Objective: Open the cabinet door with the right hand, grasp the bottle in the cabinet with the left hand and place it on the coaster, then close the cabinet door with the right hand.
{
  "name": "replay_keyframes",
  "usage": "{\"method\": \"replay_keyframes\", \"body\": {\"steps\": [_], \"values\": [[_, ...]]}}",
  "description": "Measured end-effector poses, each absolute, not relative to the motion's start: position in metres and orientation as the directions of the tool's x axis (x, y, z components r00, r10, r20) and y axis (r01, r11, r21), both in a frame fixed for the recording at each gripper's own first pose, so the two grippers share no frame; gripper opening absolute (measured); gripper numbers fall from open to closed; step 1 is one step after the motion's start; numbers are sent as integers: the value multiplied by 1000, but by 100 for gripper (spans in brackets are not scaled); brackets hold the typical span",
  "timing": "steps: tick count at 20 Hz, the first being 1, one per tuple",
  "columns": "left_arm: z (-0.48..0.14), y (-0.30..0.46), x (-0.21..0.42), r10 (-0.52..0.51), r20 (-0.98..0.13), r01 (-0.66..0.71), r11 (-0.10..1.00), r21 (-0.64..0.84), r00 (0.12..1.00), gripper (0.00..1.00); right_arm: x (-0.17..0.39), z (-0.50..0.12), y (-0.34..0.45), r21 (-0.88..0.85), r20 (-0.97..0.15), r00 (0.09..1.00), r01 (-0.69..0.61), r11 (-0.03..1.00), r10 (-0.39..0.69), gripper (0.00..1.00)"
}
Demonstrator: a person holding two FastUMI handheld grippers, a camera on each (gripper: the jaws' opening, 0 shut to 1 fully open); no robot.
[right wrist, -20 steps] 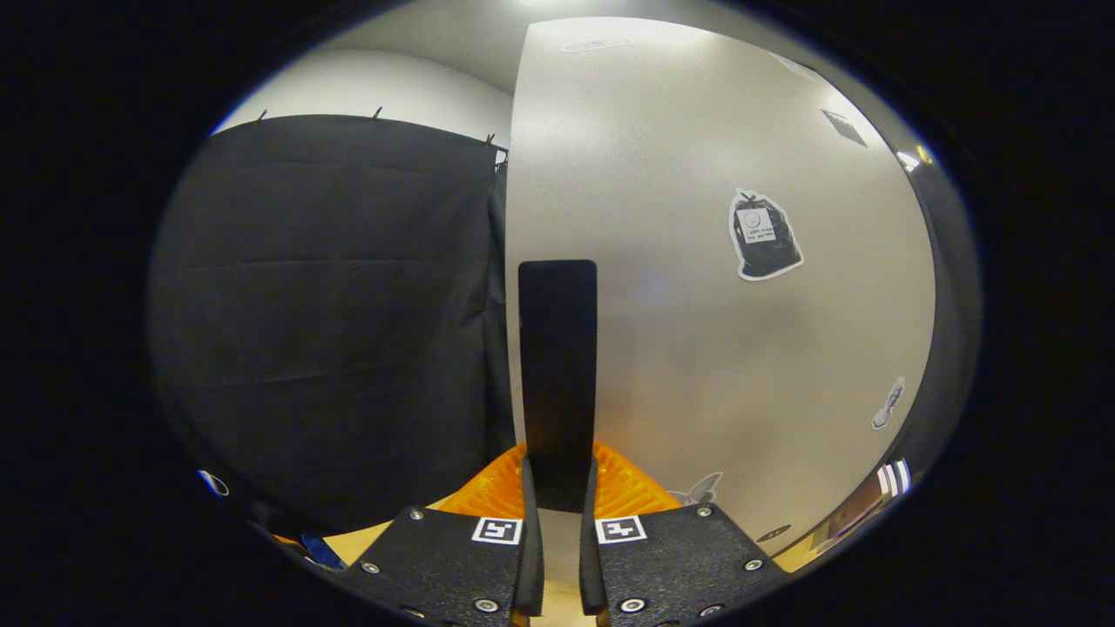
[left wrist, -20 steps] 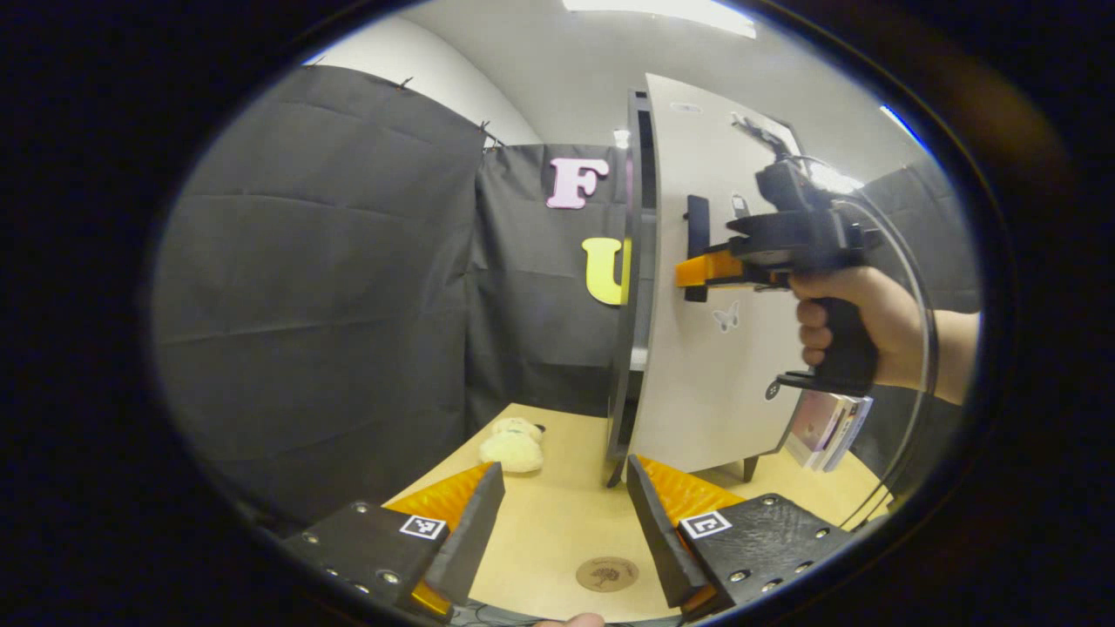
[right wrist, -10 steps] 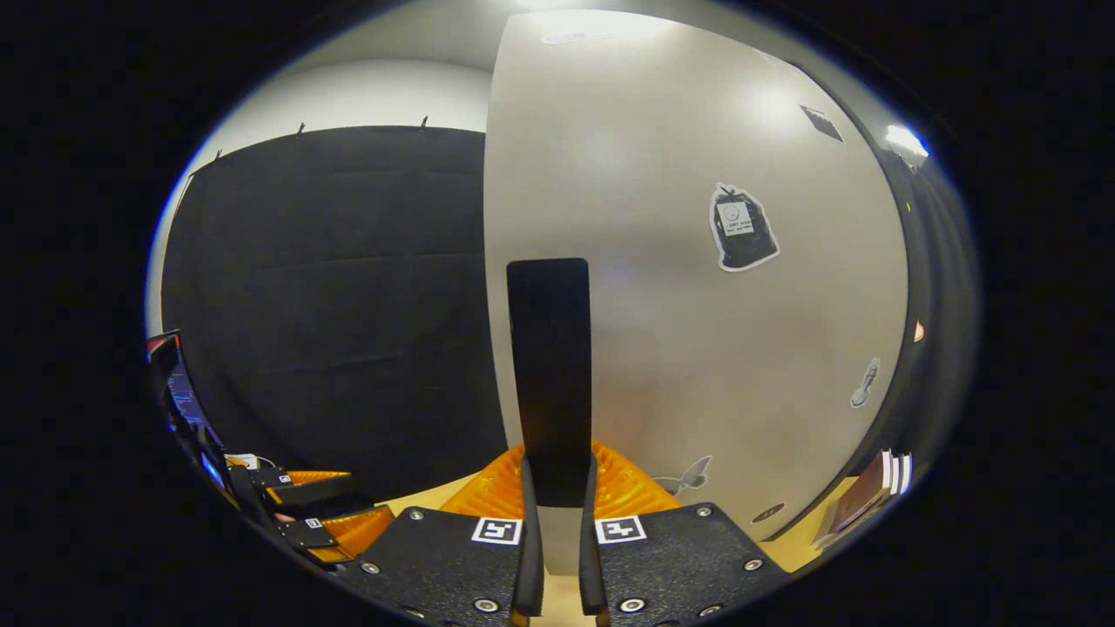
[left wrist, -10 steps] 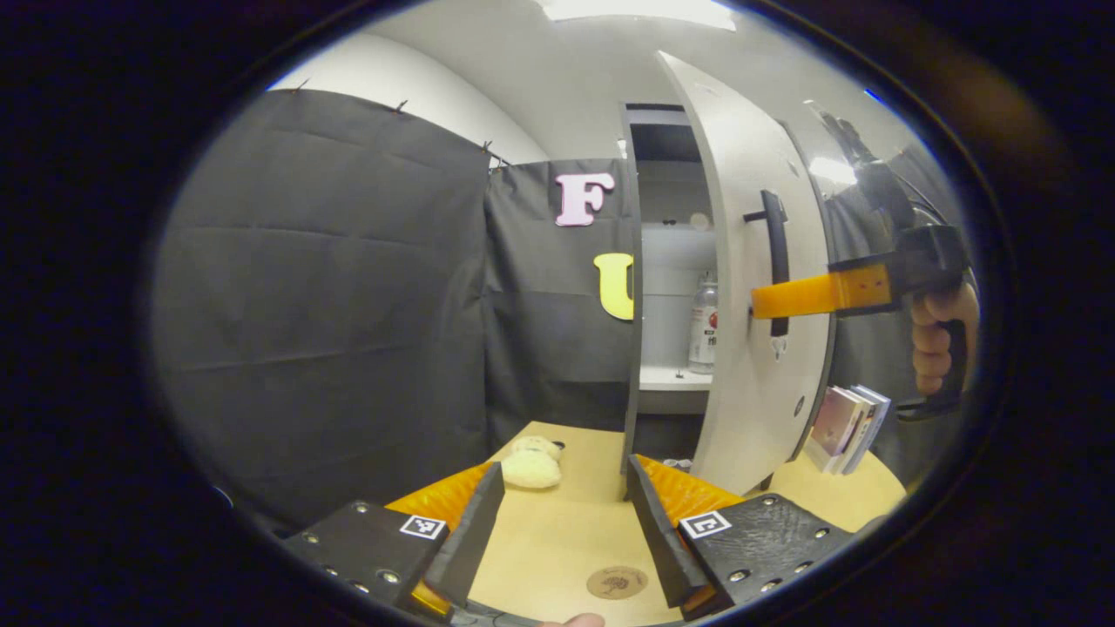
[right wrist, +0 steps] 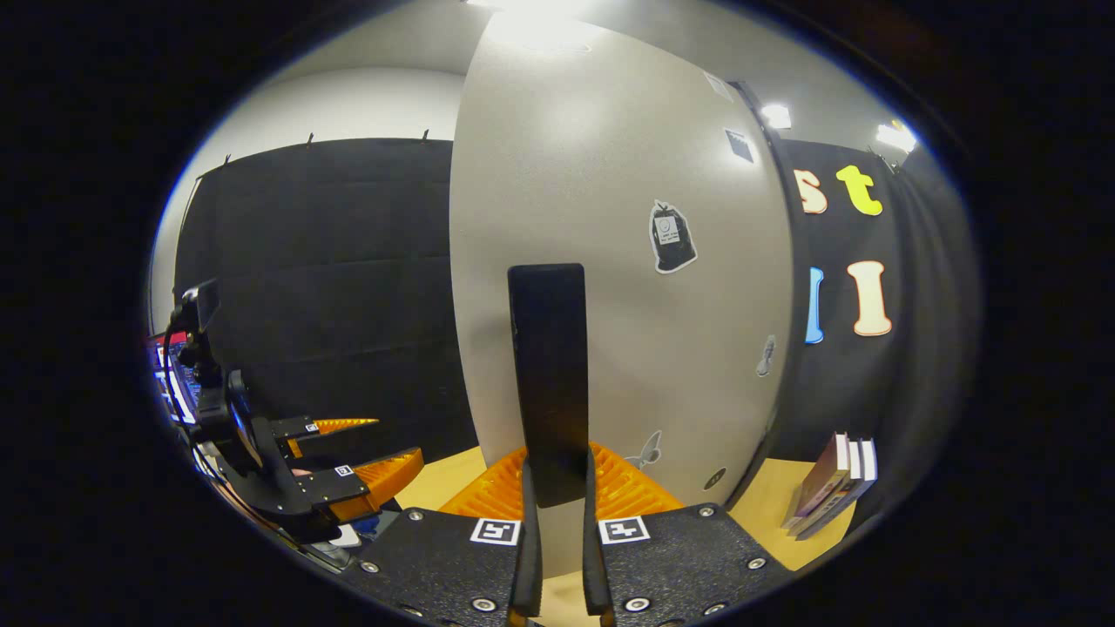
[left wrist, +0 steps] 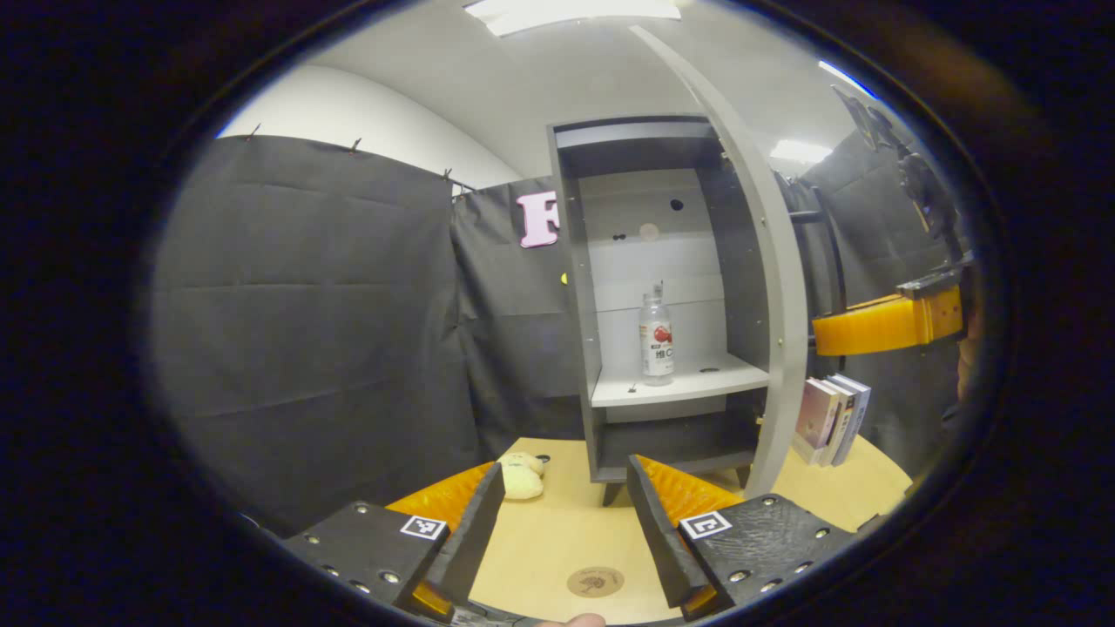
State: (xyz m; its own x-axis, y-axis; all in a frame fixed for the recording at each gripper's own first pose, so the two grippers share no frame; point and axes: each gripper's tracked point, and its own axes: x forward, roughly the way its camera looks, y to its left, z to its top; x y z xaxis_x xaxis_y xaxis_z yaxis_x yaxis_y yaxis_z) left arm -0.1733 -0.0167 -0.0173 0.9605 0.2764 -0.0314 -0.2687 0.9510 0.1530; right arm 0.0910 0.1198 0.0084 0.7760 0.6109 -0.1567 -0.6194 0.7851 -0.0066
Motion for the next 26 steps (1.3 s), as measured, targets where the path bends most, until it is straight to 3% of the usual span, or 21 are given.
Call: {"method": "replay_keyframes", "body": {"steps": [5, 7, 8, 9, 13, 14, 18, 19, 26], "values": [[5, -68, -150, 235, 12, -234, 962, 144, 972, 81, 77, 10, 74, 19, -167, 793, -592, 806, 587, 22], [12, -84, -136, 218, 29, -220, 965, 145, 976, 82, 74, 10, 61, 19, -156, 811, -568, 823, 564, 23], [15, -90, -127, 214, 35, -217, 963, 156, 976, 87, 74, 9, 58, 16, -151, 820, -556, 831, 552, 22], [18, -93, -119, 215, 42, -219, 961, 168, 976, 82, 72, 9, 54, 15, -145, 829, -544, 839, 540, 24], [34, -105, -96, 218, 63, -226, 957, 181, 974, 81, 72, 11, 40, -7, -108, 861, -501, 865, 497, 27], [38, -108, -91, 214, 65, -223, 956, 189, 975, 87, 72, 11, 36, -21, -101, 872, -483, 875, 479, 25], [46, -120, -78, 199, 74, -212, 949, 234, 977, 86, 69, 12, 19, -83, -62, 913, -407, 910, 402, 26], [44, -124, -75, 189, 73, -201, 950, 240, 979, 86, 68, 13, 12, -111, -55, 925, -379, 919, 375, 33], [42, -121, -18, 151, 97, -169, 960, 222, 984, 87, 81, 14, -16, -68, -21, 965, -261, 963, 260, 48]]}}
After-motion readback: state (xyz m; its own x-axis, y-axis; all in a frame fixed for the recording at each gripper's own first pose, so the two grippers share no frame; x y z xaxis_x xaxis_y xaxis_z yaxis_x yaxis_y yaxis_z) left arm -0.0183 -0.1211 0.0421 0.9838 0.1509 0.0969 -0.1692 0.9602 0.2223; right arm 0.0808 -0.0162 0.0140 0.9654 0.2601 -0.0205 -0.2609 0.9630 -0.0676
